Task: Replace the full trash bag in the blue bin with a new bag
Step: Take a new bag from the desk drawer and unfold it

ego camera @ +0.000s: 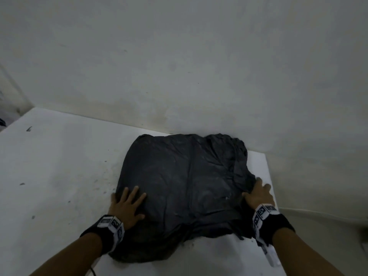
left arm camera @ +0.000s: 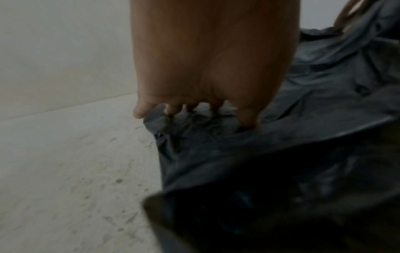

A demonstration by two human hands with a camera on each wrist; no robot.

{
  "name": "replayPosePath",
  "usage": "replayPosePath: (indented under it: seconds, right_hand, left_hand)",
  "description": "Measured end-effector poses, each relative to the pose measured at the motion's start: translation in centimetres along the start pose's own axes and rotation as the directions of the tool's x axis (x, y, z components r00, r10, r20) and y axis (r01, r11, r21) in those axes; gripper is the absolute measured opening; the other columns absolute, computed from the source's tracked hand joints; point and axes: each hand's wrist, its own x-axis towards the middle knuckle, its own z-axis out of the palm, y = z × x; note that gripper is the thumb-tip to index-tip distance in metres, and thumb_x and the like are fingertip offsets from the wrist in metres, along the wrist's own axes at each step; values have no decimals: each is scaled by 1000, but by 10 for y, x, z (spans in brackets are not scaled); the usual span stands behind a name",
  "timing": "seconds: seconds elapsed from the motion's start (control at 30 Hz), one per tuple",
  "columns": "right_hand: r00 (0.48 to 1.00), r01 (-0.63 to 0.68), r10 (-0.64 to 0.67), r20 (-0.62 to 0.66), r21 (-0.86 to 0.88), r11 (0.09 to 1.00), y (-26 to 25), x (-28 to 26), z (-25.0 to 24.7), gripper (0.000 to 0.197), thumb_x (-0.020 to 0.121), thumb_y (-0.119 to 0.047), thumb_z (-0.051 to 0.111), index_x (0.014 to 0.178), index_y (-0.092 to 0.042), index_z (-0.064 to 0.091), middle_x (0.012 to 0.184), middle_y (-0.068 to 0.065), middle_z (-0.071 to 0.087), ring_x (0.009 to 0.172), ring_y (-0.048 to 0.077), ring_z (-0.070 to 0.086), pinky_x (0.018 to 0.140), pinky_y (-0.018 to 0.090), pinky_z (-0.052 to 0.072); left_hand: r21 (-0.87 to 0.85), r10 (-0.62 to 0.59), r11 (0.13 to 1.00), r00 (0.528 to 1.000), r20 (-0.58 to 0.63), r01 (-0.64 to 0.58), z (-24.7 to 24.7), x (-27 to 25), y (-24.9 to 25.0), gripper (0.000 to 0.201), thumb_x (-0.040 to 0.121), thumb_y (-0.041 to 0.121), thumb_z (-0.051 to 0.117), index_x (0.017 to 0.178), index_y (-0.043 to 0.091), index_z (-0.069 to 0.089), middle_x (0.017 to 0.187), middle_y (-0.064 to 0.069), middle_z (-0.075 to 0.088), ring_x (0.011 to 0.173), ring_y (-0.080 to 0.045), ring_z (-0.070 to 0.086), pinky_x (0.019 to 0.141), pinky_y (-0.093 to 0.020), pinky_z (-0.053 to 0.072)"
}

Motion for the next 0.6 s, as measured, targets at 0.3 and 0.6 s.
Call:
replayPosePath:
  seconds: [0.3,0.6]
  right_hand:
    - [826,506,-417,379,-175,844,-12,-40,70,64,94,-65,29,152,-40,19,163,-7,10,149,23,14,119,39,18]
    - [795,587,-494,351,-242,773,-58,-112,112,92,75,-84,37,150,-33,20,160,-1,14,141,30,26,112,45,29]
  left_hand:
    - [-155,104,982,994,-24,-106,2,6,9,123,42,92,-25,150,42,3,159,12,-12,148,-26,-7,114,-58,4]
    - [-548,-368,817,893,-258,179,10,-16,0,54,93,47,46,142,25,37,155,-9,25,144,-32,18,112,-54,21]
